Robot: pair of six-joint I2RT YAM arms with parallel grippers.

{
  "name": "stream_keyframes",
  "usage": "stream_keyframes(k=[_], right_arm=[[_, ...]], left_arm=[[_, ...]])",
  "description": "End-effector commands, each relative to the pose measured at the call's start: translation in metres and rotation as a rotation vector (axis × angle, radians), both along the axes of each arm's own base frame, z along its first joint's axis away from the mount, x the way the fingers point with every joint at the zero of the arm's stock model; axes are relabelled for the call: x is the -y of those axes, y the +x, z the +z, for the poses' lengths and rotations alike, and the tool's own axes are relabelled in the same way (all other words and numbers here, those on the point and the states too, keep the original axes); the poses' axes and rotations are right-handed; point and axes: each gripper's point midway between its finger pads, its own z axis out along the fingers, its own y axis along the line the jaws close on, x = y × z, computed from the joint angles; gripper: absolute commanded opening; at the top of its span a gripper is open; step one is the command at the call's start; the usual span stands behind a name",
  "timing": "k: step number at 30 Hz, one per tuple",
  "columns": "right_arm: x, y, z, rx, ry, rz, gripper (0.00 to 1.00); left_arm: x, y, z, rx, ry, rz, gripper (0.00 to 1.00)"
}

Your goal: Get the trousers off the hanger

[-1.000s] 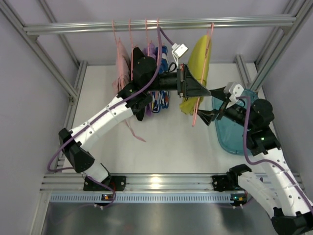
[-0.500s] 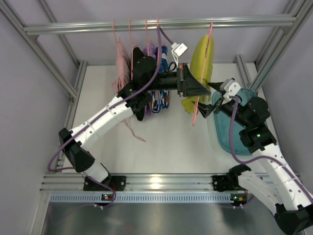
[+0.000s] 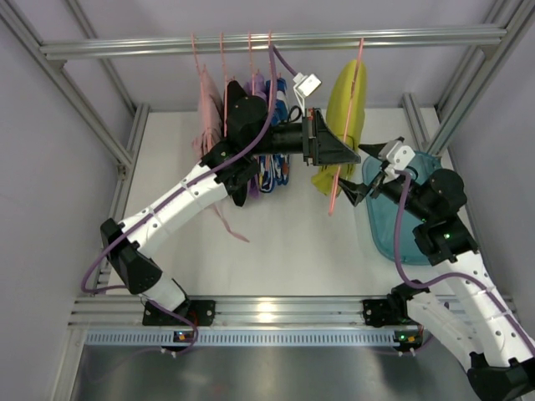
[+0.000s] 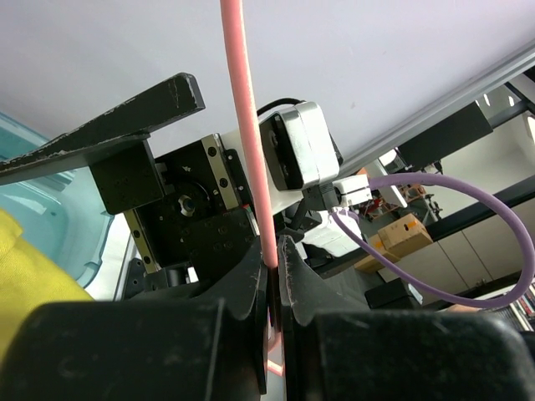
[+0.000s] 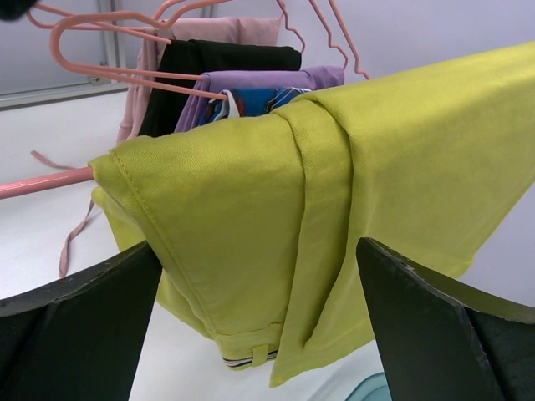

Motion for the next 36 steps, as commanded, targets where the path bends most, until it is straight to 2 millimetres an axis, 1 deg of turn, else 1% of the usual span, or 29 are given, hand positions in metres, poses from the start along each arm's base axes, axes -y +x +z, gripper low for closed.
stream_keyframes(k=[1, 4, 5, 7, 12, 18, 22, 25, 26, 28, 30, 33, 35, 36], right_arm=[[-0.001, -0.004, 0.028, 0.061, 0.018, 0.024, 0.99], [-0.004, -0.011, 0.038, 0.082, 0.016, 0.063, 0.99], [-0.004, -0.013, 0.031, 0.050, 0.003, 0.066, 0.99], [-0.004, -0.014, 0.035, 0.058, -0.005, 0.069, 0.99], [0.001, -0.011, 0.032, 0.057, -0.026, 0.050, 0.99], [0.001, -0.006, 0.028, 0.053, -0.029, 0.042, 0.99], [0.002, 0.004, 0.027, 0.045, -0.011, 0.007, 0.99], [0.007, 0.014, 0.027, 0.048, -0.007, -0.040, 0.99], [0.008, 0.017, 0.031, 0.071, -0.004, -0.052, 0.99], [0.012, 0.026, 0.030, 0.082, -0.008, -0.088, 1.00], [0.016, 0.033, 0.033, 0.113, -0.008, -0.121, 0.99], [0.016, 0.036, 0.039, 0.156, -0.031, -0.116, 0.99], [0.019, 0.037, 0.044, 0.168, -0.038, -0.115, 0.95], [0.018, 0.038, 0.041, 0.160, -0.047, -0.106, 0.94]], left_arm=[[-0.036, -0.032, 0.084, 0.344, -0.273, 0.012, 0.00], [-0.036, -0.032, 0.082, 0.339, -0.268, 0.012, 0.00], [-0.037, -0.032, 0.082, 0.340, -0.269, 0.015, 0.00], [-0.037, -0.032, 0.080, 0.340, -0.266, 0.014, 0.00], [-0.037, -0.033, 0.079, 0.333, -0.268, 0.013, 0.00], [-0.037, -0.033, 0.077, 0.325, -0.263, 0.007, 0.00], [-0.036, -0.033, 0.076, 0.322, -0.263, 0.006, 0.00], [-0.037, -0.034, 0.078, 0.317, -0.265, 0.003, 0.00], [-0.036, -0.034, 0.077, 0.314, -0.264, 0.002, 0.00], [-0.037, -0.035, 0.080, 0.313, -0.269, -0.003, 0.00], [-0.036, -0.035, 0.079, 0.311, -0.267, -0.009, 0.00], [-0.038, -0.037, 0.080, 0.315, -0.269, -0.010, 0.00], [-0.038, -0.038, 0.078, 0.311, -0.264, -0.010, 0.00], [-0.038, -0.037, 0.077, 0.308, -0.262, -0.011, 0.00]])
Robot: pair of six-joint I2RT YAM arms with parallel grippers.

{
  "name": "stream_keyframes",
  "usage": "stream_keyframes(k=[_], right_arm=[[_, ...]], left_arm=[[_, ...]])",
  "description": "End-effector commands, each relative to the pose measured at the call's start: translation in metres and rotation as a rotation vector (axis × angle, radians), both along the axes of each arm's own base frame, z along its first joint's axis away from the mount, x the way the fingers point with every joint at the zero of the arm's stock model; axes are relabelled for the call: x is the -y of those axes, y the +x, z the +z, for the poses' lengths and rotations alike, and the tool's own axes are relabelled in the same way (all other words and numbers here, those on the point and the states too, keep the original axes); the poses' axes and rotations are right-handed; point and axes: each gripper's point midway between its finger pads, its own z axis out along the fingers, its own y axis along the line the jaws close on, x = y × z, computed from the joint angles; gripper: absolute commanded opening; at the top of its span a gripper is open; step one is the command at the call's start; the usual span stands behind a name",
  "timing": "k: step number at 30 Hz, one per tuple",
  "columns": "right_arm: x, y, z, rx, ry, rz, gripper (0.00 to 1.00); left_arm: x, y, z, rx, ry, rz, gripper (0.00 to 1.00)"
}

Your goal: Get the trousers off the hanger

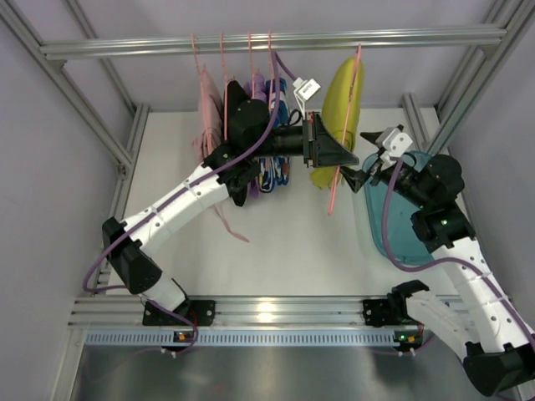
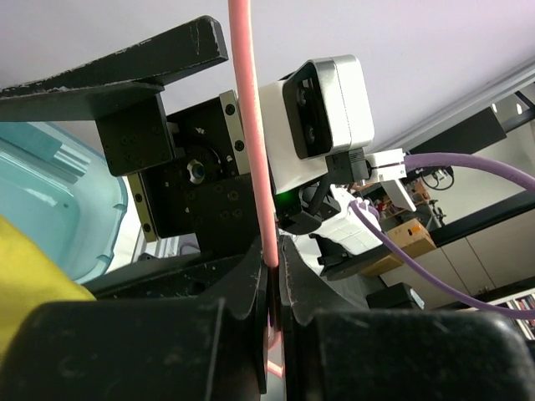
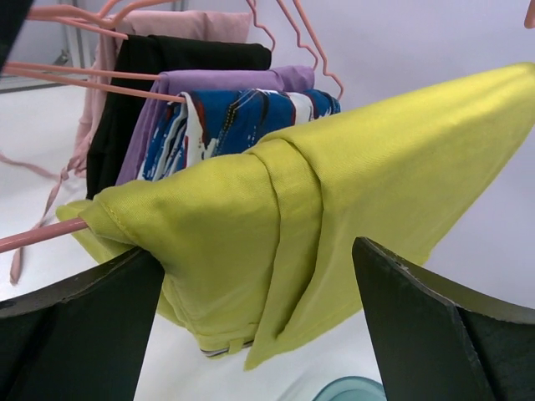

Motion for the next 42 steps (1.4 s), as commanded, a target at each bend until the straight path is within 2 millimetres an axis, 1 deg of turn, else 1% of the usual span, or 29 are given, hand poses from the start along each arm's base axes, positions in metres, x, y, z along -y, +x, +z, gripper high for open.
stream_keyframes(k=[1, 3, 4, 5, 6, 7, 8, 9, 11, 14, 17, 18, 19, 21, 24, 25, 26, 27, 28, 30, 31, 34, 38, 41, 42], right_arm=[[0.015, 0.013, 0.032, 0.136, -0.013, -0.065, 0.92], [0.017, 0.016, 0.032, 0.131, -0.020, -0.058, 0.92], [0.019, 0.017, 0.031, 0.127, -0.023, -0.056, 0.95], [0.025, 0.020, 0.032, 0.123, -0.027, -0.066, 0.98], [0.023, 0.020, 0.030, 0.111, -0.032, -0.037, 0.99], [0.025, 0.020, 0.027, 0.093, -0.038, -0.029, 0.99], [0.031, 0.021, 0.030, 0.092, -0.039, -0.036, 0.99], [0.028, 0.018, 0.029, 0.083, -0.043, -0.001, 0.99], [0.032, 0.017, 0.024, 0.052, -0.055, 0.014, 0.99], [0.028, 0.011, 0.018, 0.038, -0.087, 0.069, 0.99], [0.024, 0.013, 0.013, 0.035, -0.112, 0.106, 0.98], [0.024, 0.017, 0.010, 0.032, -0.121, 0.111, 0.97], [0.024, 0.020, 0.009, 0.032, -0.125, 0.110, 0.93], [0.025, 0.027, 0.008, 0.031, -0.132, 0.104, 0.90], [0.024, 0.034, 0.009, 0.035, -0.133, 0.105, 0.79], [0.024, 0.036, 0.010, 0.040, -0.133, 0.108, 0.70], [0.023, 0.036, 0.013, 0.044, -0.134, 0.111, 0.64], [0.023, 0.038, 0.012, 0.038, -0.135, 0.117, 0.58], [0.022, 0.038, 0.010, 0.030, -0.138, 0.122, 0.44], [0.021, 0.040, 0.012, 0.027, -0.137, 0.130, 0.28], [0.021, 0.040, 0.012, 0.024, -0.138, 0.131, 0.16], [0.022, 0.039, 0.018, 0.033, -0.132, 0.119, 0.00], [0.027, 0.034, 0.024, 0.052, -0.126, 0.087, 0.00], [0.032, 0.028, 0.045, 0.084, -0.080, 0.043, 0.00], [0.034, 0.026, 0.055, 0.090, -0.049, 0.024, 0.00]], left_arm=[[-0.040, -0.044, 0.092, 0.323, -0.279, -0.026, 0.00], [-0.041, -0.045, 0.092, 0.323, -0.278, -0.030, 0.00], [-0.042, -0.046, 0.092, 0.322, -0.278, -0.032, 0.00], [-0.042, -0.046, 0.091, 0.322, -0.277, -0.032, 0.00], [-0.042, -0.047, 0.090, 0.322, -0.275, -0.033, 0.00], [-0.043, -0.048, 0.091, 0.323, -0.276, -0.035, 0.00], [-0.044, -0.049, 0.091, 0.327, -0.276, -0.039, 0.00], [-0.044, -0.050, 0.090, 0.327, -0.274, -0.042, 0.00], [-0.044, -0.050, 0.089, 0.326, -0.271, -0.046, 0.00], [-0.044, -0.052, 0.086, 0.318, -0.265, -0.062, 0.00], [-0.044, -0.055, 0.087, 0.316, -0.263, -0.080, 0.00], [-0.044, -0.055, 0.086, 0.317, -0.262, -0.083, 0.00], [-0.044, -0.055, 0.086, 0.315, -0.261, -0.086, 0.00], [-0.045, -0.058, 0.086, 0.316, -0.259, -0.099, 0.00], [-0.047, -0.062, 0.087, 0.322, -0.260, -0.113, 0.00], [-0.047, -0.063, 0.087, 0.323, -0.260, -0.116, 0.00], [-0.047, -0.063, 0.086, 0.323, -0.259, -0.121, 0.00], [-0.047, -0.064, 0.087, 0.324, -0.260, -0.123, 0.00], [-0.048, -0.065, 0.087, 0.324, -0.259, -0.125, 0.00], [-0.048, -0.066, 0.087, 0.323, -0.259, -0.131, 0.00], [-0.047, -0.067, 0.086, 0.322, -0.258, -0.134, 0.00], [-0.048, -0.067, 0.085, 0.322, -0.256, -0.136, 0.00], [-0.049, -0.068, 0.085, 0.327, -0.258, -0.134, 0.00], [-0.047, -0.064, 0.081, 0.327, -0.254, -0.118, 0.00], [-0.045, -0.063, 0.077, 0.321, -0.248, -0.115, 0.00]])
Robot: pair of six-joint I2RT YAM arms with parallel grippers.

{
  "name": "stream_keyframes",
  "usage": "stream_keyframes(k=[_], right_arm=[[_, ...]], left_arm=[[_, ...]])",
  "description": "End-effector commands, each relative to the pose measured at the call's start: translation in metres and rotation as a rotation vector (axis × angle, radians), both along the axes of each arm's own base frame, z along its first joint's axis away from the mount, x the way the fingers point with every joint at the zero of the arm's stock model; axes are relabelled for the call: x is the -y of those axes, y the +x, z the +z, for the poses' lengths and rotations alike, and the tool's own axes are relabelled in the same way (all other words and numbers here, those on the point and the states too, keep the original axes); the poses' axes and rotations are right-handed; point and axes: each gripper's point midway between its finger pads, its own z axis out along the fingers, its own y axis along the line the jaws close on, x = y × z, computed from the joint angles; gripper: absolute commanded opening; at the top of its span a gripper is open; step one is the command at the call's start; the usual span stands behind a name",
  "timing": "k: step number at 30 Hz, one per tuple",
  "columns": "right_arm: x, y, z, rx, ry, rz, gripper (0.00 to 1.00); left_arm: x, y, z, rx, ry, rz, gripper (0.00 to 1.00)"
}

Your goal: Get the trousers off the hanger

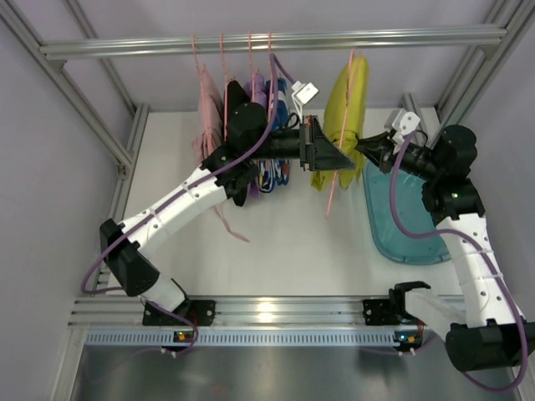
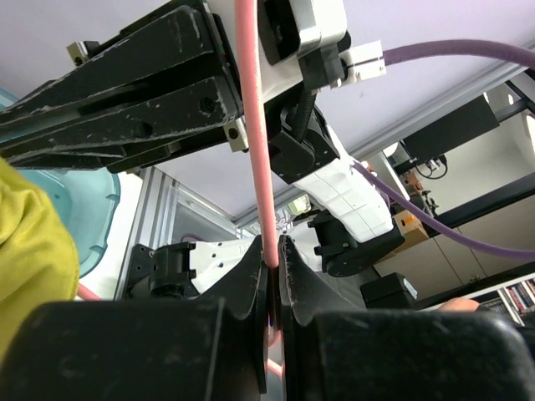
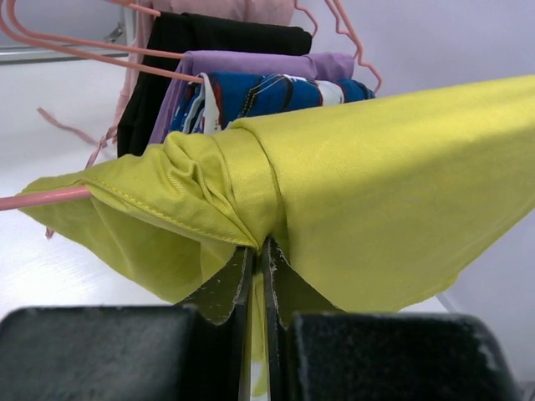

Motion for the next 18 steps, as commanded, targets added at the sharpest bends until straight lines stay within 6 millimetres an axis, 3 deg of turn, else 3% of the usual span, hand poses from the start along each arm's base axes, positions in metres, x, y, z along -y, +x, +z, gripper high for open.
stream_keyframes(k=[1, 8, 18], right_arm=[[0.024, 0.004, 0.069, 0.184, 0.062, -0.151, 0.00], [0.039, -0.022, 0.129, 0.276, 0.183, -0.236, 0.00], [0.052, -0.062, 0.174, 0.342, 0.292, -0.297, 0.00]], left_arm=[[-0.040, -0.055, 0.080, 0.326, -0.255, -0.080, 0.00], [-0.032, -0.046, 0.056, 0.313, -0.219, -0.058, 0.00], [-0.017, -0.028, 0.027, 0.271, -0.168, -0.028, 0.00]])
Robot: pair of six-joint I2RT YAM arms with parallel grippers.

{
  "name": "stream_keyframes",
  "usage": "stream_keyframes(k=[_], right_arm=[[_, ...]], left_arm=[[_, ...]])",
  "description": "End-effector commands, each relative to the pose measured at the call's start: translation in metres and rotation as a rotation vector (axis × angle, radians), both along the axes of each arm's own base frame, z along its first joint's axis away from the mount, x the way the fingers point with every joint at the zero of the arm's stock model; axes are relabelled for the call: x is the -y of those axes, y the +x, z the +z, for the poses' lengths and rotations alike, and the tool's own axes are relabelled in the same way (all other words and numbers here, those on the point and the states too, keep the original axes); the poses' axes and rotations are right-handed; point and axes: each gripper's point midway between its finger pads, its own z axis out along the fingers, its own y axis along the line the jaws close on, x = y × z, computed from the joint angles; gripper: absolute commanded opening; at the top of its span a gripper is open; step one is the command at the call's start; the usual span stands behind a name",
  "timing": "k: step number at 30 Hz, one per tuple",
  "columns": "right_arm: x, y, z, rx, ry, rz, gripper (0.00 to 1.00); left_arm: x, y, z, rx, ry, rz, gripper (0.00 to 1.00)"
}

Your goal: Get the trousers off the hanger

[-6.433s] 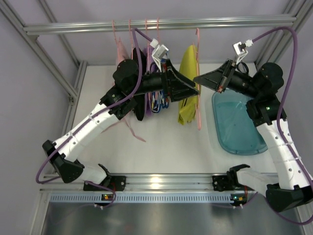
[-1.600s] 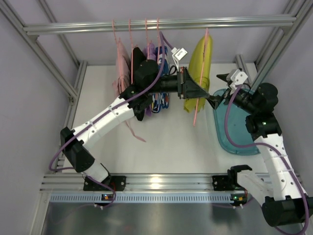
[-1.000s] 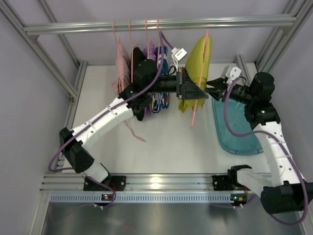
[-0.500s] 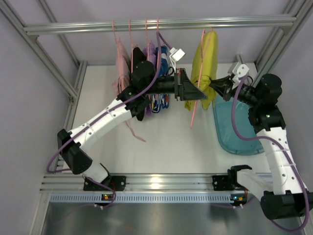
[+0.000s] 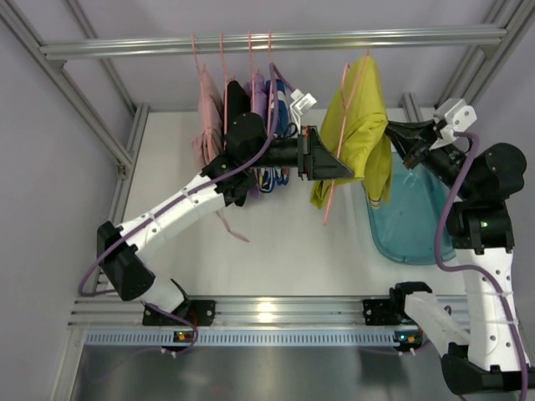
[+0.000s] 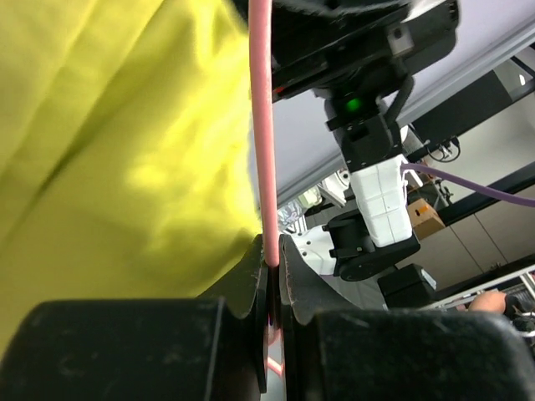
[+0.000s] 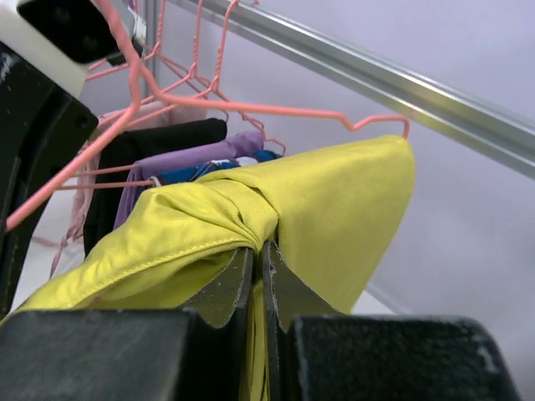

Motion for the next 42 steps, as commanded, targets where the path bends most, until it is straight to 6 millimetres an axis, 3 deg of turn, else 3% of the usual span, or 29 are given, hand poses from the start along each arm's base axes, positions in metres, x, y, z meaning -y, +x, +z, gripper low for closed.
stream_keyframes(k=[1, 10, 22, 33, 38, 42], right_arm=[[0.018, -0.030, 0.084, 0.263, 0.073, -0.096, 0.00], [0.040, -0.056, 0.124, 0.364, 0.149, -0.222, 0.00], [0.089, -0.105, 0.178, 0.530, 0.280, -0.472, 0.00], [0.123, -0.131, 0.201, 0.626, 0.341, -0.645, 0.00], [0.149, -0.142, 0.204, 0.663, 0.377, -0.786, 0.00], [0.151, -0.151, 0.204, 0.677, 0.383, -0.799, 0.00]], left_arm=[[-0.012, -0.018, 0.037, 0.196, -0.139, -0.026, 0.00], [-0.003, -0.010, 0.008, 0.159, -0.090, -0.019, 0.00], [0.012, 0.002, -0.025, 0.071, -0.027, -0.015, 0.00], [0.022, 0.012, -0.053, -0.004, 0.026, -0.004, 0.00], [0.023, 0.014, -0.062, -0.018, 0.040, 0.001, 0.00], [0.026, 0.016, -0.067, -0.031, 0.049, 0.005, 0.00]])
